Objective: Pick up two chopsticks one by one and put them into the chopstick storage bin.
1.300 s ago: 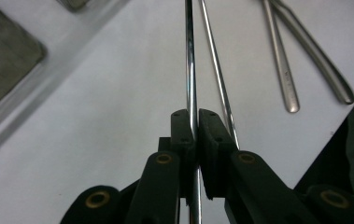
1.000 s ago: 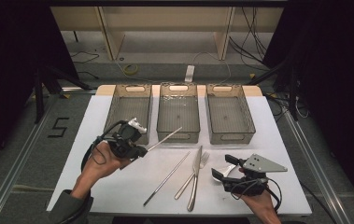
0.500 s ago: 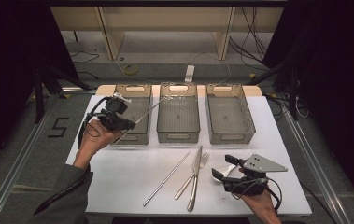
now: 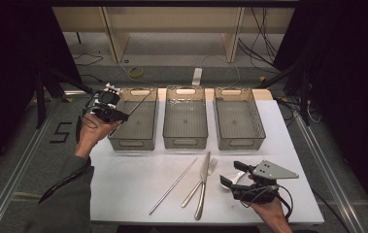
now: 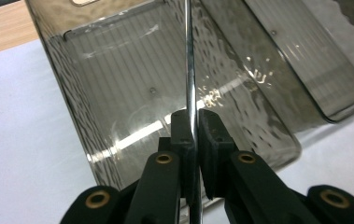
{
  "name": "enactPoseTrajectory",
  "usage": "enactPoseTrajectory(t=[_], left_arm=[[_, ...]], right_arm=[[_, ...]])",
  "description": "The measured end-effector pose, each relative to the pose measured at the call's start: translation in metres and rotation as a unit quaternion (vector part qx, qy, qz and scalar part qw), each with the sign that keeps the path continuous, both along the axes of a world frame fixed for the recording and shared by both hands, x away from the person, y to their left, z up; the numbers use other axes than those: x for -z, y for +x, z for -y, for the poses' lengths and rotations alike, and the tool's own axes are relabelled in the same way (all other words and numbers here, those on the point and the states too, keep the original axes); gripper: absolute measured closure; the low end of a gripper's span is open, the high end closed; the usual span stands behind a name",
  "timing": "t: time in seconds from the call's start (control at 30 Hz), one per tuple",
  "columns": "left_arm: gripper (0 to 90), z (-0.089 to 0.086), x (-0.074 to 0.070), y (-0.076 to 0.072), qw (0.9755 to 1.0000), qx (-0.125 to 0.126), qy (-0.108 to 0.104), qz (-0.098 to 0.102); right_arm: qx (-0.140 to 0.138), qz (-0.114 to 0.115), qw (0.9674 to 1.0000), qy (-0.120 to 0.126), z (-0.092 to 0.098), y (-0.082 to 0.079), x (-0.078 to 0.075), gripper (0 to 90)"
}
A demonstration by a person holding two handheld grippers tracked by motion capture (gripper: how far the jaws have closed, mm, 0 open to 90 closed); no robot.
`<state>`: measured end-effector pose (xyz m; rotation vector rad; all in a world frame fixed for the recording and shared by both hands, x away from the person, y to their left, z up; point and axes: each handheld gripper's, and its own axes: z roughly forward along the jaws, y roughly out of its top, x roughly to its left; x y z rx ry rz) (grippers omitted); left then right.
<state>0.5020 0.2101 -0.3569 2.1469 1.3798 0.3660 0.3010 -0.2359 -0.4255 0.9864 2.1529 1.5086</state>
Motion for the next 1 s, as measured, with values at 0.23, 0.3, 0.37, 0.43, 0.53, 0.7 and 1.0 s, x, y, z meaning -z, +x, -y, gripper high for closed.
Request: enactPoseTrajectory(t=[0.23,0.3,0.37,0.43,0.53,0.7,1.0], left_arm=[[84.8,-0.005,0.007,0.012,0.9998,-0.019,-0.008,0.008],[84.7,-0.006,0.009,0.014,0.9996,-0.023,-0.011,0.009],[84.8,-0.007,0.010,0.017,0.9996,-0.026,-0.010,0.010],[84.7,-0.007,0.011,0.019,0.9996,-0.027,-0.005,0.010],[84.8,-0.007,0.014,0.023,0.9995,-0.032,-0.003,0.006],[84.7,-0.007,0.020,0.028,0.9993,-0.037,-0.003,0.003],[84.7,-0.007,0.033,0.033,0.9990,-0.045,-0.004,-0.007]], right_arm=[[0.000,0.000,1.0000,0.001,0.000,0.000,0.000,28.6],[0.000,0.000,1.0000,0.001,0.000,0.000,0.000,28.6],[0.001,0.000,1.0000,0.001,0.000,0.000,0.000,28.6],[0.001,0.000,1.0000,0.001,0.000,0.000,0.000,28.6],[-0.002,0.000,1.0000,0.001,0.000,0.000,0.000,28.7],[-0.001,-0.001,1.0000,0.001,0.000,0.000,0.000,28.7],[-0.002,-0.002,1.0000,0.000,-0.001,0.001,0.000,29.0]])
